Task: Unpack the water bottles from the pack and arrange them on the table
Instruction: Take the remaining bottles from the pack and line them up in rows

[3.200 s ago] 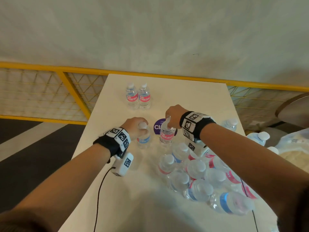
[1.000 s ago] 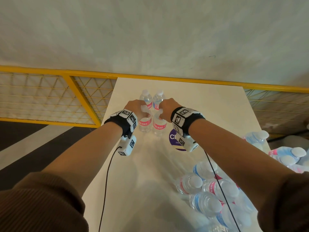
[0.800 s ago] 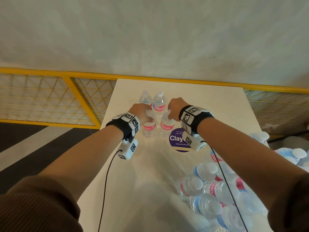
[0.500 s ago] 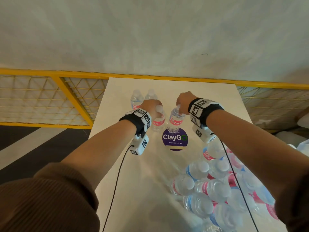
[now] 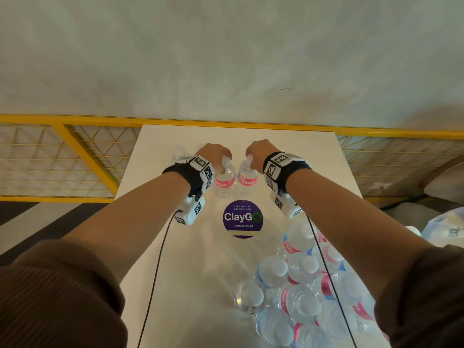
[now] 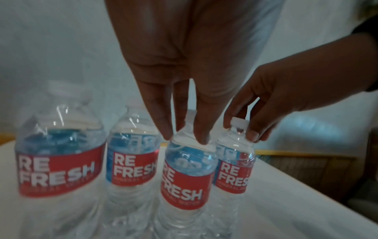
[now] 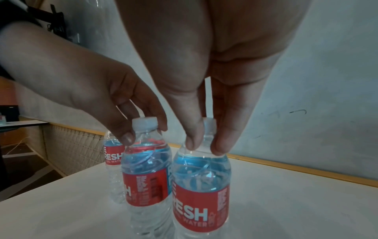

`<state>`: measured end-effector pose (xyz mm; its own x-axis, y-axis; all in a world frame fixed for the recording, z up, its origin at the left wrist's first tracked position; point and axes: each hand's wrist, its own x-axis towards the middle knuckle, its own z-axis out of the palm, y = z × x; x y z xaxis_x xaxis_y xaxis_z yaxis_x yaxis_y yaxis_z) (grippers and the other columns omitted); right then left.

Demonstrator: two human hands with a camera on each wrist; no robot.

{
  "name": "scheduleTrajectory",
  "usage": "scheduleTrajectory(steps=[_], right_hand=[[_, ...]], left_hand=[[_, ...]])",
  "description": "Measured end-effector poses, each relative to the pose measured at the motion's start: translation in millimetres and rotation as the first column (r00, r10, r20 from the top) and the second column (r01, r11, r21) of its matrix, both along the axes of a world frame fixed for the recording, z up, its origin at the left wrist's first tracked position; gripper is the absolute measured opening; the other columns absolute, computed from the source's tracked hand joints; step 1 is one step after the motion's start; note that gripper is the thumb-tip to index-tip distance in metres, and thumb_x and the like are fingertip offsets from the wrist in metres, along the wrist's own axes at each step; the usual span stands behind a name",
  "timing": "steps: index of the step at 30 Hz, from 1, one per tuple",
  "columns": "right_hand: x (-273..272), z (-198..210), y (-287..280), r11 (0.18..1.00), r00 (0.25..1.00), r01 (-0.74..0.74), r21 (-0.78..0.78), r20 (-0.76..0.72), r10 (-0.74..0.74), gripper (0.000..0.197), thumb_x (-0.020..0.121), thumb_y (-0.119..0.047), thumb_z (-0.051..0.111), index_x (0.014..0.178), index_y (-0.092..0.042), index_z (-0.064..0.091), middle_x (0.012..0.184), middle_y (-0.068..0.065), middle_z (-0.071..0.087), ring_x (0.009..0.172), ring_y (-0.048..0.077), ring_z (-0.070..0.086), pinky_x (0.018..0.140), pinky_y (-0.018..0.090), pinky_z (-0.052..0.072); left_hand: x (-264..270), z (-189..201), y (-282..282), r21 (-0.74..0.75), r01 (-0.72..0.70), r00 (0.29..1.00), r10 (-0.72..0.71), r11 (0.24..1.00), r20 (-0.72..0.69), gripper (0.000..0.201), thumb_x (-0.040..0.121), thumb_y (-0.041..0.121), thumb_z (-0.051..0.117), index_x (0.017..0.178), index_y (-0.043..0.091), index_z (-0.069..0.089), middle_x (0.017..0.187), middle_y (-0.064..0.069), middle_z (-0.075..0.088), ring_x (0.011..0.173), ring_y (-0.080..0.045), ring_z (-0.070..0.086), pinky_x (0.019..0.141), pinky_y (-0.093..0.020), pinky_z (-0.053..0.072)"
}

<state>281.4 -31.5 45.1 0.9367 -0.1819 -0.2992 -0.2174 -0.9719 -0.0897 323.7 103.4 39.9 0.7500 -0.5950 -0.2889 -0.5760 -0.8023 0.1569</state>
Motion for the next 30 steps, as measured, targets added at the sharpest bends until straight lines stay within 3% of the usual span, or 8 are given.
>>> scheduleTrajectory(steps=[2, 4, 7, 9, 15, 25, 30], right_hand=[[-1, 0, -1, 1.0, 1.0, 0.002, 0.007, 0.01, -0.002, 0.037, 0.088, -0.015, 0.061, 0.125, -0.01, 0.059, 0.124, 0.01, 0.061, 0.111, 0.027, 0.06, 0.089, 0.03, 0.049], [-2, 0, -4, 0.999, 1.0, 0.01, 0.04, 0.027, -0.011, 0.041, 0.091, -0.016, 0.058, 0.131, -0.011, 0.053, 0.132, 0.01, 0.055, 0.119, 0.028, 0.054, 0.096, 0.032, 0.046], [-6, 3, -9, 0.995, 0.997, 0.014, 0.098, 0.073, -0.021, 0.041, 0.093, -0.012, 0.052, 0.134, -0.012, 0.051, 0.138, 0.008, 0.05, 0.125, 0.026, 0.05, 0.1, 0.031, 0.044], [-6, 3, -10, 0.993, 0.995, 0.024, 0.111, 0.089, -0.034, 0.039, 0.093, -0.009, 0.052, 0.132, -0.012, 0.054, 0.137, 0.008, 0.051, 0.122, 0.025, 0.052, 0.099, 0.03, 0.046], [-2, -2, -8, 0.992, 0.994, 0.05, 0.115, 0.092, -0.06, 0.039, 0.092, -0.011, 0.057, 0.131, -0.011, 0.054, 0.133, 0.011, 0.053, 0.117, 0.028, 0.056, 0.098, 0.032, 0.048], [3, -15, -8, 0.996, 0.995, 0.014, 0.084, 0.099, -0.022, 0.043, 0.09, -0.009, 0.058, 0.132, -0.015, 0.053, 0.133, 0.009, 0.054, 0.118, 0.028, 0.055, 0.095, 0.033, 0.048], [5, -17, -5, 0.999, 0.998, -0.019, 0.038, 0.061, 0.017, 0.03, 0.089, -0.011, 0.056, 0.119, -0.012, 0.06, 0.118, 0.011, 0.064, 0.105, 0.028, 0.061, 0.083, 0.029, 0.05]], left_hand=[[0, 4, 0, 0.022, -0.014, 1.0, 0.014, 1.0, 0.01, 0.006, 0.081, 0.012, 0.056, 0.075, 0.013, 0.057, 0.085, -0.008, 0.063, 0.081, -0.028, 0.059, 0.068, -0.03, 0.042], [0, 3, -2, 0.021, -0.033, 0.999, 0.033, 0.999, 0.026, 0.01, 0.081, 0.012, 0.055, 0.071, 0.013, 0.053, 0.078, -0.005, 0.058, 0.078, -0.028, 0.058, 0.066, -0.029, 0.039], [2, -1, -3, -0.007, -0.049, 0.997, 0.049, 0.999, 0.052, 0.007, 0.086, 0.019, 0.058, 0.083, 0.013, 0.06, 0.089, -0.008, 0.064, 0.092, -0.029, 0.062, 0.07, -0.029, 0.042], [5, -3, -4, -0.013, -0.054, 0.996, 0.055, 0.998, 0.069, 0.015, 0.088, 0.023, 0.06, 0.095, 0.01, 0.063, 0.102, -0.009, 0.067, 0.098, -0.029, 0.062, 0.074, -0.031, 0.043], [11, -5, -6, -0.073, -0.117, 0.992, 0.121, 0.99, 0.045, 0.03, 0.088, 0.03, 0.062, 0.109, 0.008, 0.064, 0.112, -0.011, 0.066, 0.106, -0.03, 0.06, 0.087, -0.034, 0.046], [13, -3, -6, -0.095, -0.129, 0.99, 0.134, 0.987, 0.038, 0.029, 0.087, 0.024, 0.064, 0.114, 0.014, 0.066, 0.113, -0.008, 0.068, 0.105, -0.027, 0.062, 0.085, -0.032, 0.051], [20, -5, -4, -0.164, -0.196, 0.981, 0.194, 0.967, -0.027, 0.044, 0.081, 0.029, 0.073, 0.122, 0.015, 0.063, 0.121, -0.007, 0.064, 0.114, -0.025, 0.058, 0.091, -0.031, 0.046]])
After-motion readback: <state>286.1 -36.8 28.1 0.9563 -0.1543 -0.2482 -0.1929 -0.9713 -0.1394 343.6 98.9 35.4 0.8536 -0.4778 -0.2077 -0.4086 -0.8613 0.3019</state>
